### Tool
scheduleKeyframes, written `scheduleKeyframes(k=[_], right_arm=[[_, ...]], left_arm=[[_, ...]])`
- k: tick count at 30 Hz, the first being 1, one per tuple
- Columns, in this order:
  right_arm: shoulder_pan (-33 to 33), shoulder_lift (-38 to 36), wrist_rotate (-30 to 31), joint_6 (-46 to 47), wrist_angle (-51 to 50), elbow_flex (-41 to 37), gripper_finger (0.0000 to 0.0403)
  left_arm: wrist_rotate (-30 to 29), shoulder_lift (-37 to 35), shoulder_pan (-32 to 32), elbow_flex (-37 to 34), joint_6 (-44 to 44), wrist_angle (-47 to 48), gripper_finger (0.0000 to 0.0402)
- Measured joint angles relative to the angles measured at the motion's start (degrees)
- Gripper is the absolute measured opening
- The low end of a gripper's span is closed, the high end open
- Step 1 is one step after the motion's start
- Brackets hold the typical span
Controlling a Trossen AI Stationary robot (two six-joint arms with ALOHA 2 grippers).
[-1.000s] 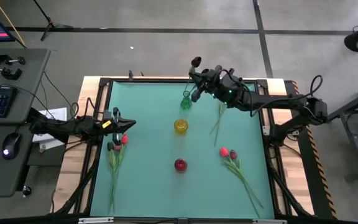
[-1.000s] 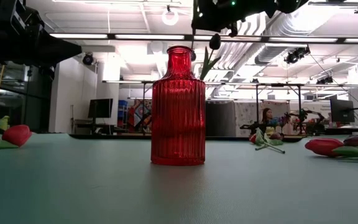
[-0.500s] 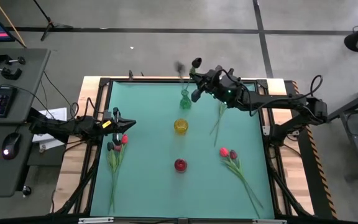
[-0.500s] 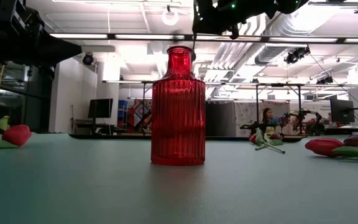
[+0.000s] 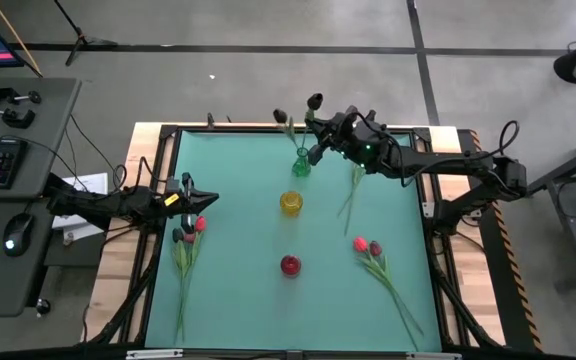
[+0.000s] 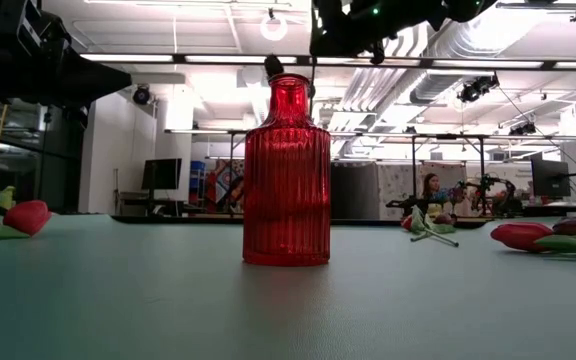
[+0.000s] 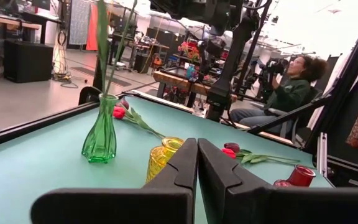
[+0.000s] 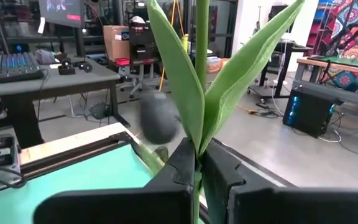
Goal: Sort flowers into vase by color
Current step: Put the right black tulip into the green vase
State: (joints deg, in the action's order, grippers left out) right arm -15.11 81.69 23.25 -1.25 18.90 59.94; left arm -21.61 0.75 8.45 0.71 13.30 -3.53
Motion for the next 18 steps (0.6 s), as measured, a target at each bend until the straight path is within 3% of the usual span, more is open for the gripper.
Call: scheduleKeyframes(k=[12, 18], right_arm=[[0.0, 0.0, 1.7, 6.4, -1.3, 0.0, 0.0007], [0.1, 0.0, 2.2, 10.0, -4.2, 0.0, 0.0086]], left_arm=[[0.0, 0.0, 0.0, 0.0, 0.0, 0.0, 0.0], [0.0, 0.0, 0.0, 0.0, 0.0, 0.0, 0.0]])
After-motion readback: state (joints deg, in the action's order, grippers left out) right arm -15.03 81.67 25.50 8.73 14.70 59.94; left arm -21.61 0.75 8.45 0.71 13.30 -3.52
